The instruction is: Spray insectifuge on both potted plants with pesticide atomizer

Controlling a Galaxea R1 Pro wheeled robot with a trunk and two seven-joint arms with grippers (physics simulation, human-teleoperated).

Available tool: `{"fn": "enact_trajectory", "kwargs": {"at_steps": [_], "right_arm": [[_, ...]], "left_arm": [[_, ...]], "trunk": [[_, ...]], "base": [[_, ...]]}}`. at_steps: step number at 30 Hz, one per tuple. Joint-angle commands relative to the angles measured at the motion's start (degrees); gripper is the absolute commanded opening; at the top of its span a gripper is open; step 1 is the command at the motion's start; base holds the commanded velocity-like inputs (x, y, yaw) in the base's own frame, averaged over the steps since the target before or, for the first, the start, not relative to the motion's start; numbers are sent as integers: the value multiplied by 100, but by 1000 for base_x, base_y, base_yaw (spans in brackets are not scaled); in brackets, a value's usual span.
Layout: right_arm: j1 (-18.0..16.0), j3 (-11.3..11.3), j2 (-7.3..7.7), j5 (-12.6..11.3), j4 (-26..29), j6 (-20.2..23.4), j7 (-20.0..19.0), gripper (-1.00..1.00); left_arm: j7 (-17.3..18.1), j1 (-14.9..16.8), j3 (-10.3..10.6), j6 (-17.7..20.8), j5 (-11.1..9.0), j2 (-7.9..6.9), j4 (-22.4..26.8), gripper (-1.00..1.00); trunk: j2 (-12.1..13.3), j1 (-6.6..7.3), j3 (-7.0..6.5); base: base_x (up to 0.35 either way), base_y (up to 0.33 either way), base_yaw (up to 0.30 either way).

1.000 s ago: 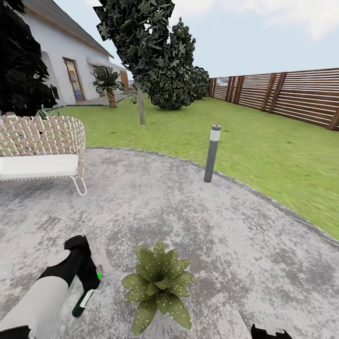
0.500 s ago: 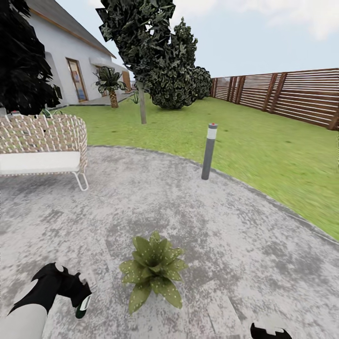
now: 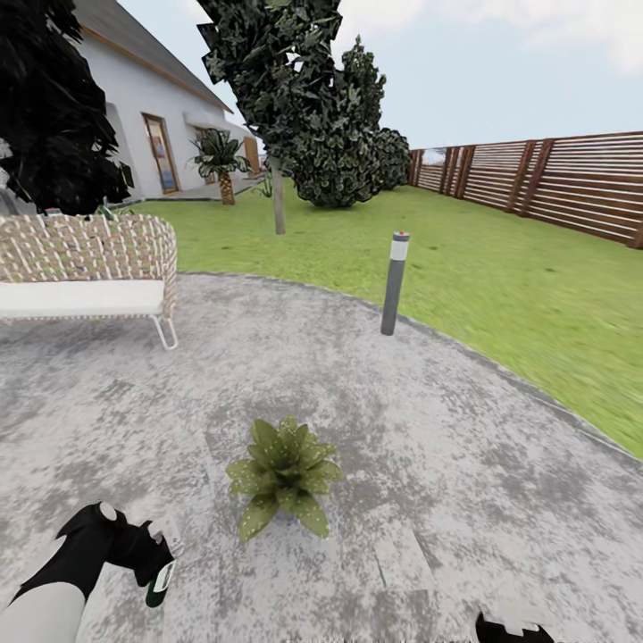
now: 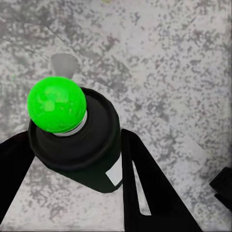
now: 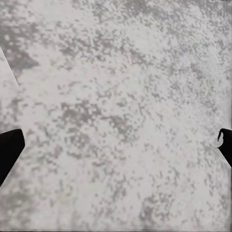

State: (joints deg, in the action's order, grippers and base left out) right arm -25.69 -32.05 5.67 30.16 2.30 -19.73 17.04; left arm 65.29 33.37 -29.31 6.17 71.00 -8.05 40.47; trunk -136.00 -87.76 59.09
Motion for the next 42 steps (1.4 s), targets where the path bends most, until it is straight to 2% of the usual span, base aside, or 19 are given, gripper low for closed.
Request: {"fn": "enact_trajectory", "kwargs": {"at_steps": [1, 5, 9, 11, 12, 13, 15, 18, 19, 20, 23, 26, 28, 29, 31, 33, 39, 40, 42], "right_arm": [[-5, -47, 3, 60, -10, -20, 19, 100], [-6, -47, 5, 60, -10, -17, 19, 100], [-5, -44, 2, 68, -10, -6, -10, 100], [-6, -28, -44, 86, -16, -5, -35, 100], [-6, 5, -45, 118, -13, -3, -42, 100], [-6, 246, -47, 296, -8, 2, -63, 100], [-6, 772, -50, 698, 124, 3, -192, 100], [-6, 1054, -71, 940, 725, 10, -984, 100], [-6, 1082, -75, 965, 972, 17, -1438, 100], [-6, 1108, -79, 987, 1357, 28, -2191, 100], [-8, 1133, -82, 1011, 2052, 37, -3548, 100], [-41, 1165, -90, 1023, 2355, 39, -4436, 100], [-143, 1398, -114, 1026, 2413, 39, -4988, 100], [-191, 1555, -135, 1026, 2433, 39, -5159, 100], [-280, 2166, -232, 1019, 2470, 39, -5435, 100], [-307, 2642, -448, 1017, 2515, 39, -5515, 100], [-313, 2951, -661, 1009, 2634, 39, -5547, 100], [-314, 3066, -684, 1009, 2635, 39, -5546, -100], [-314, 3203, -712, 1009, 2635, 39, -5550, -100]], "left_arm": [[36, -6, -18, -28, 11, 10, 5, -100], [18, -45, -22, -571, 0, 22, -120, -100], [-7, -49, -14, -667, -193, 42, -235, -100], [-25, -49, -16, -698, -869, 53, -245, -100], [-29, -49, -11, -796, -1088, 51, -254, -100], [-49, -49, -5, -1127, -1299, 50, -294, -100], [-58, -49, 51, -1374, -1322, 43, -452, -100], [-55, -39, 110, -1456, -1307, 28, -645, -100], [-54, -34, 183, -1464, -1284, 26, -674, -100], [-53, -24, 364, -1471, -1239, 21, -705, -100], [-30, 2, 864, -1470, -1203, 23, -749, -100], [-4, 30, 1276, -1469, -1193, 88, -758, -100], [-5, 40, 1568, -1463, -1194, 158, -760, -100], [-9, 42, 1670, -1462, -1194, 197, -760, -100], [-20, 52, 1910, -1461, -1187, 325, -760, -100], [-24, 57, 2061, -1471, -1187, 425, -760, -100], [-56, 34, 2550, -1621, -1189, 457, -760, -100], [-58, 29, 2607, -1632, -1192, 461, -760, -100], [-91, 19, 2698, -1642, -1193, 492, -760, -100]], "trunk": [[-2, 4, 0], [-2, 4, -18], [-2, 4, -21], [-2, 4, -21], [-2, 4, -21], [-2, 4, -21], [-2, 4, -21], [-2, 4, -21], [-2, 4, -21], [-2, 4, -21], [-2, 4, -21], [-2, 4, -21], [-2, 4, -21], [-2, 4, -21], [-2, 4, -21], [-2, 4, -21], [-2, 4, -21], [-2, 4, -21], [-2, 4, -21]], "base": [[-284, -171, 220], [-278, -160, 174], [-85, -33, 24], [-1, 0, 0], [0, 0, 0], [0, 0, 0], [0, 0, 0], [0, 0, 0], [0, 0, 0], [0, 0, 0], [0, 0, 0], [0, 0, 0], [0, 0, 0], [0, 0, 0], [0, 0, 0], [0, 0, 0], [0, 0, 0], [0, 0, 0], [0, 0, 0]]}}
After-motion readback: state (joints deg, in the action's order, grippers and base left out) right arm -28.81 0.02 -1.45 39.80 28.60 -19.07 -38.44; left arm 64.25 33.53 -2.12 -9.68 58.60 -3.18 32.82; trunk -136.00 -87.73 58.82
